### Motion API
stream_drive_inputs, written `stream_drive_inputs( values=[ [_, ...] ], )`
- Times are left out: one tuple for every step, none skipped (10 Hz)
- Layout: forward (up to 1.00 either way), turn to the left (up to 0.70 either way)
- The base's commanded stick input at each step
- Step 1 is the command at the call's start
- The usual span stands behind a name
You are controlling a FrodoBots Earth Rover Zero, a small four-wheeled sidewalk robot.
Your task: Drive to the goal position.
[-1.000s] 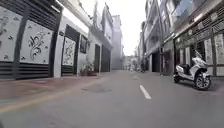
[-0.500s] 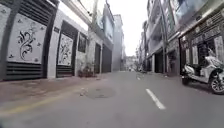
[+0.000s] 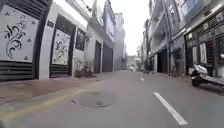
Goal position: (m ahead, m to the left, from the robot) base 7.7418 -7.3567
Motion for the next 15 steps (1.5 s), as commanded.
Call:
stream_drive_inputs(
  values=[
    [1.0, 0.06],
    [1.0, 0.06],
    [1.0, 0.06],
    [1.0, 0.06],
    [1.0, 0.06],
    [1.0, 0.06],
    [1.0, 0.06],
    [1.0, 0.06],
    [1.0, 0.06],
    [1.0, -0.1],
    [1.0, -0.3],
    [1.0, -0.34],
    [1.0, -0.34],
    [1.0, -0.34],
    [1.0, -0.19]
  ],
)
